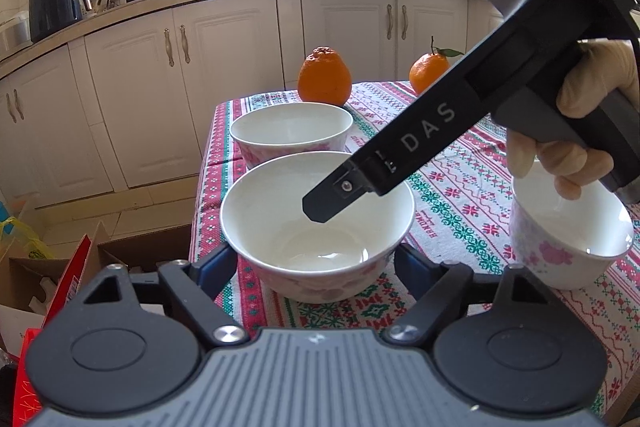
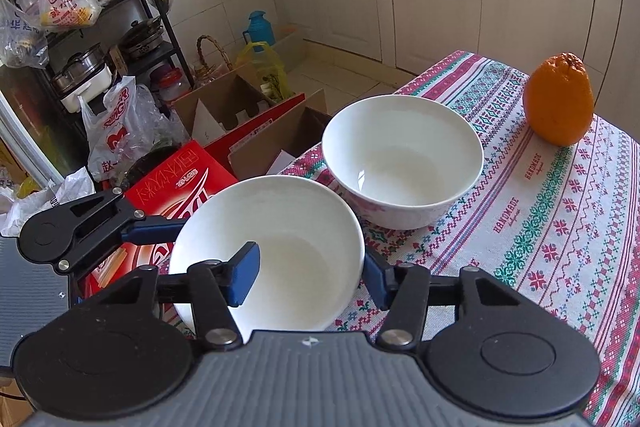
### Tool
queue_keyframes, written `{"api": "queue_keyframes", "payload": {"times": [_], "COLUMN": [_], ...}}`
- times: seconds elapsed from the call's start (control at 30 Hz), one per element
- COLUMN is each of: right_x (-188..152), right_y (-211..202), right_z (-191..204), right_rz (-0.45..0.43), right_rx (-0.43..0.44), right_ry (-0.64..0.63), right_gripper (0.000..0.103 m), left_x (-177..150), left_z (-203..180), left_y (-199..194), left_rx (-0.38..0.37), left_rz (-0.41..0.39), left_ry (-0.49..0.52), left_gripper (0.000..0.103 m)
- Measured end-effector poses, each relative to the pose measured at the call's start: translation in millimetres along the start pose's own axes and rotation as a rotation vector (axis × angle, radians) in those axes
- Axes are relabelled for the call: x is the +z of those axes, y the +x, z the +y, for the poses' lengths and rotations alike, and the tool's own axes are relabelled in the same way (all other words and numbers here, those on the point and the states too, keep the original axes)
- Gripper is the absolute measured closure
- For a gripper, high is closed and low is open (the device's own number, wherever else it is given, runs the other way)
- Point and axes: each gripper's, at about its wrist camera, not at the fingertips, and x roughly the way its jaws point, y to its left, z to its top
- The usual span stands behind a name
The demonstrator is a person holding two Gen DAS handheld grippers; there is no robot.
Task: Organize plates and bowls
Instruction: 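Lift the second bowl with the right gripper and carry it over the first bowl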
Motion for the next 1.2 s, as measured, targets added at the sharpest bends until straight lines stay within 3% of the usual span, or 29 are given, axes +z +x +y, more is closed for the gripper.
{"api": "queue_keyframes", "payload": {"times": [0.33,1.2], "right_x": [-4.8,-63.4], "right_y": [-15.1,-119.6], "right_z": [1.3,14.2], "right_rz": [-0.019,-0.105], "right_rx": [0.008,-0.009], "right_ry": [0.006,-0.018], "right_gripper": [0.043,0.042], "left_x": [8.5,30.0], "left_z": [-6.6,-72.2], "left_y": [-10.5,-69.2], "left_rx": [-0.004,-0.073], "left_rz": [0.004,-0.002], "left_ry": [0.026,0.076], "left_gripper": [0.018,0.018]}}
